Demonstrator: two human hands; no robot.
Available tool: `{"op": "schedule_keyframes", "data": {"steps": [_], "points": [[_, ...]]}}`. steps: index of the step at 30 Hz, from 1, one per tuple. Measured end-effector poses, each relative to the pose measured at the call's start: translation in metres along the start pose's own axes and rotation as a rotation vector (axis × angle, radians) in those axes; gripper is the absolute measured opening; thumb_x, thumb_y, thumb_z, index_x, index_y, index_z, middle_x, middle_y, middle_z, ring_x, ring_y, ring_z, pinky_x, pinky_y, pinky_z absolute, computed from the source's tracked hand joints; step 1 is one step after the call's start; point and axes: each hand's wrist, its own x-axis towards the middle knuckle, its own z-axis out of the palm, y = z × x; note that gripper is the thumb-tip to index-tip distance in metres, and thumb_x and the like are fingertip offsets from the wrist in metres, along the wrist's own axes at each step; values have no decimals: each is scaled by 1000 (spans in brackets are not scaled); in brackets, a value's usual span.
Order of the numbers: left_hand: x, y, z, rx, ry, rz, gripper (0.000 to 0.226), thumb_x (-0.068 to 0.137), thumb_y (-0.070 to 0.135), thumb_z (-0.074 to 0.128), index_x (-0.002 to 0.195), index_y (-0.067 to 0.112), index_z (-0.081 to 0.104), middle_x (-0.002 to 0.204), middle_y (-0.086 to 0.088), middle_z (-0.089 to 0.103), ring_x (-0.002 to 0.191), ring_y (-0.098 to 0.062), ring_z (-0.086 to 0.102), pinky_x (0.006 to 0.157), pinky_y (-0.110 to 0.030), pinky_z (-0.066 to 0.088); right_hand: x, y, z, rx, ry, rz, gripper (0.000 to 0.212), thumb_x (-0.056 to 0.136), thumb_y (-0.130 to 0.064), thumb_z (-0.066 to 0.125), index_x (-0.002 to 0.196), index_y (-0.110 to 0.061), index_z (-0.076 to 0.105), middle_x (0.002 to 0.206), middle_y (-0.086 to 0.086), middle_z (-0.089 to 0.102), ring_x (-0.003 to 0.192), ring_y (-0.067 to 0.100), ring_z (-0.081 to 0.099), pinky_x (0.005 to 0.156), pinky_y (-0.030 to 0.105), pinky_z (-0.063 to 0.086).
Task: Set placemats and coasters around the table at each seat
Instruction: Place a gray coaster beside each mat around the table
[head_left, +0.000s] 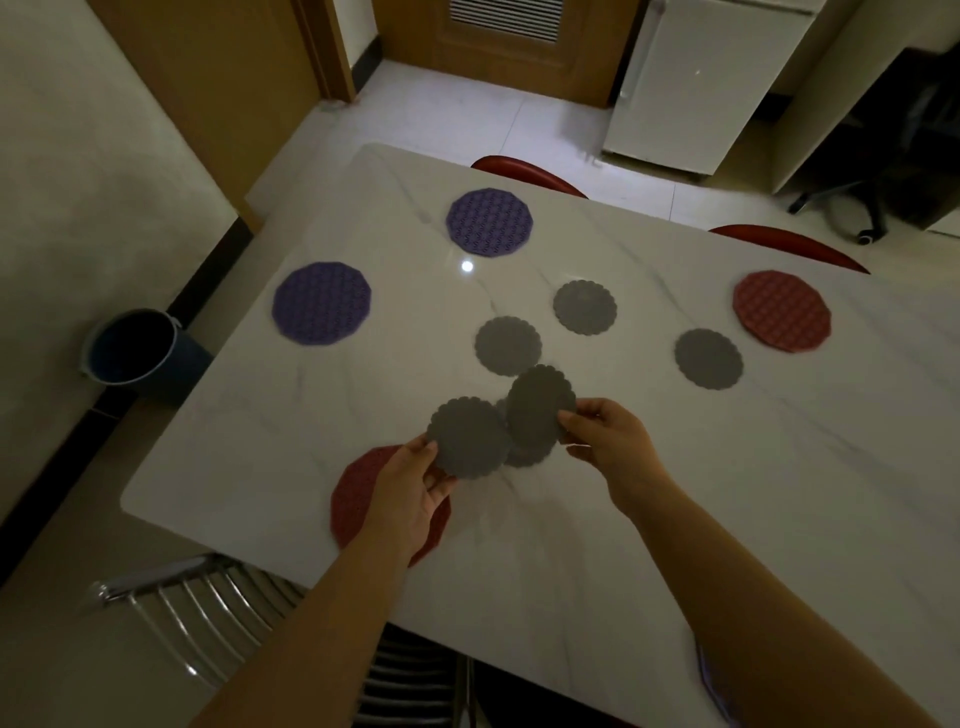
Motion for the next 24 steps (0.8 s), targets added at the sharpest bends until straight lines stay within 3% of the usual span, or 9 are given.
{"op": "schedule_keyframes", "data": {"steps": [6, 10, 15, 19, 24], "points": [[-3, 4, -3, -14, 25, 15, 24, 98, 10, 46, 118, 11, 58, 113, -10, 68, 105, -24, 64, 85, -37, 51, -2, -5, 1, 95, -4, -40, 6, 87, -14, 63, 92, -14, 62, 89, 7, 69, 77, 19, 65, 64, 25, 50], [-4, 4, -1, -34, -15, 11, 26, 97, 9, 46, 121, 8, 59, 114, -13, 68, 103, -25, 66, 81, -36, 54, -1, 7, 16, 30, -123, 46, 7, 85, -14, 66, 91, -14, 62, 86, 6, 66, 72, 15, 64, 58, 20, 50], [-5, 1, 2, -33, -112, 20, 25, 97, 10, 46, 115, 9, 63, 102, -9, 74, 87, -19, 72, 72, -31, 60, 1, 33, 37, -202, 4, -34, 7, 82, -19, 68, 82, -21, 61, 80, -2, 67, 72, 11, 64, 58, 21, 46], [-5, 0, -2, -27, -161, -6, 27, 97, 13, 45, 118, 10, 62, 108, -10, 73, 93, -20, 72, 78, -32, 60, 4, 44, 40, -190, 41, -43, 8, 81, -18, 69, 82, -21, 61, 82, -3, 66, 76, 15, 65, 65, 27, 54], [-4, -1, -5, -23, -213, -39, 33, 89, 20, 53, 119, 9, 63, 115, -12, 71, 102, -24, 69, 83, -36, 58, 7, 44, 43, -189, 45, -51, 16, 83, -19, 68, 95, -20, 58, 80, -1, 66, 66, 11, 67, 54, 17, 54]]}}
